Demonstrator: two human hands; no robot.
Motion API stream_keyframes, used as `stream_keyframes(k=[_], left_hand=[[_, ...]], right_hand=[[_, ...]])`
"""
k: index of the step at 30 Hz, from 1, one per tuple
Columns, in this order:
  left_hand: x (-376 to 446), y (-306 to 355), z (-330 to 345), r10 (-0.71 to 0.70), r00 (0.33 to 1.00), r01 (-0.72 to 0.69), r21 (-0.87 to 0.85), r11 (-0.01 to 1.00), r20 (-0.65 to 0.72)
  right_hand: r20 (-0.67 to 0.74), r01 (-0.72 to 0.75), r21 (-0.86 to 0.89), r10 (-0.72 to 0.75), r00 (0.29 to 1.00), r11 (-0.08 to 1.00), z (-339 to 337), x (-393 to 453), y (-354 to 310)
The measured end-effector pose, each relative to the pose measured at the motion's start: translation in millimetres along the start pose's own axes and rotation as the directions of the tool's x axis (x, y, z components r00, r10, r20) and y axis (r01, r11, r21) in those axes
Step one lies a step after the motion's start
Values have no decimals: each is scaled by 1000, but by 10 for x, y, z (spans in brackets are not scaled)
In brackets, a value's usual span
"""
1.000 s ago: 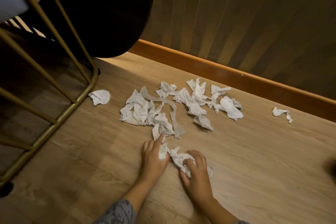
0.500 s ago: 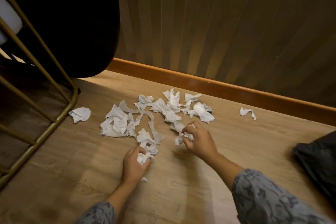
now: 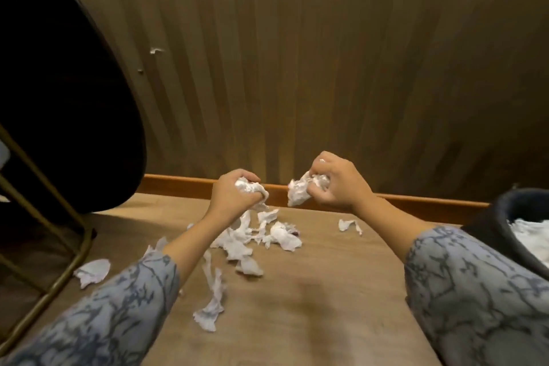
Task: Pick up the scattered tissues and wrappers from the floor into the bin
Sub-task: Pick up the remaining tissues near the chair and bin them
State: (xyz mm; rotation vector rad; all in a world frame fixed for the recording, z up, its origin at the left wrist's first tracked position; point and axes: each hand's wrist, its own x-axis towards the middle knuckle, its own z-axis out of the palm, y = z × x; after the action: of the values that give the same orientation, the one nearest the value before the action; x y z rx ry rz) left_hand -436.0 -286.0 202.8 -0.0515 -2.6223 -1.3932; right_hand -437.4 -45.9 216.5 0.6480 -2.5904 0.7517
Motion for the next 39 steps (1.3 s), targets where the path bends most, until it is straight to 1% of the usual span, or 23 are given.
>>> stream_keyframes(k=[5, 7, 10, 12, 14, 16, 20, 21, 22, 23, 25, 26, 27, 28, 29, 30, 31, 32, 33, 34, 36, 37, 39], left_hand=[[111, 806, 556, 120, 993, -122, -83, 989, -20], [105, 1110, 834, 153, 988, -150, -139, 979, 13], [36, 1575, 1348, 180, 979, -144, -292, 946, 100], [-50, 1885, 1737, 173, 971, -95, -400, 911, 163], [-160, 2184, 2150, 176, 959, -55, -463, 885, 223], [-291, 2482, 2555, 198, 942, -33, -508, 861, 273], [-580, 2979, 3292, 233, 899, 10, -549, 836, 371], [-654, 3060, 3461, 263, 886, -3, -563, 826, 382], [-717, 3109, 3627, 303, 876, -44, -563, 825, 375], [-777, 3127, 3785, 346, 865, -115, -528, 841, 363], [-886, 3095, 4007, 448, 814, -297, -398, 868, 369], [-942, 3066, 4081, 495, 767, -371, -347, 862, 409], [-974, 3012, 4163, 523, 705, -436, -289, 853, 480], [-985, 2953, 4232, 502, 635, -499, -185, 847, 588], [-993, 2900, 4261, 394, 572, -549, -22, 835, 719], [-980, 2818, 4302, 216, 524, -581, 161, 798, 824], [-964, 2729, 4338, 54, 474, -618, 289, 731, 879], [-947, 2668, 4350, -31, 428, -654, 333, 679, 903], [-940, 2645, 4333, -34, 396, -678, 317, 663, 918], [-936, 2639, 4297, 9, 379, -698, 280, 659, 925], [-921, 2700, 4139, 128, 365, -714, 190, 674, 922], [-884, 2735, 4021, 185, 379, -701, 150, 697, 907], [-748, 2713, 3770, 290, 432, -668, 87, 739, 854]], right_hand=[[-195, -116, -7, 112, 974, 993, -652, -351, 521], [-269, -184, -5, 176, 947, 983, -941, -535, 731], [-360, -275, 8, 259, 896, 962, -1404, -916, 1048], [-393, -334, 28, 317, 863, 942, -1663, -1238, 1225], [-414, -412, 59, 398, 819, 909, -1859, -1579, 1373], [-442, -484, 45, 452, 775, 874, -2012, -1912, 1533], [-500, -579, 5, 503, 705, 816, -2275, -2446, 1834], [-515, -604, 8, 521, 681, 797, -2318, -2550, 1898], [-528, -631, 14, 542, 654, 776, -2339, -2639, 1959], [-533, -657, 29, 568, 627, 753, -2350, -2716, 2026], [-491, -700, 65, 634, 598, 711, -2355, -2832, 2131], [-433, -727, 58, 673, 599, 684, -2349, -2877, 2171], [-342, -752, 11, 709, 616, 659, -2340, -2924, 2205], [-215, -766, -73, 740, 638, 639, -2324, -2973, 2242], [-63, -758, -172, 761, 646, 629, -2299, -3024, 2274], [88, -737, -265, 777, 624, 622, -2264, -3073, 2304], [207, -710, -344, 787, 581, 614, -2228, -3115, 2323], [281, -687, -402, 795, 537, 606, -2198, -3137, 2336], [316, -675, -430, 800, 510, 600, -2188, -3127, 2338], [321, -678, -432, 804, 501, 595, -2196, -3082, 2330], [289, -704, -399, 810, 511, 587, -2253, -2885, 2280], [275, -702, -402, 809, 520, 588, -2275, -2747, 2239], [249, -658, -491, 815, 523, 571, -2280, -2428, 2113]])
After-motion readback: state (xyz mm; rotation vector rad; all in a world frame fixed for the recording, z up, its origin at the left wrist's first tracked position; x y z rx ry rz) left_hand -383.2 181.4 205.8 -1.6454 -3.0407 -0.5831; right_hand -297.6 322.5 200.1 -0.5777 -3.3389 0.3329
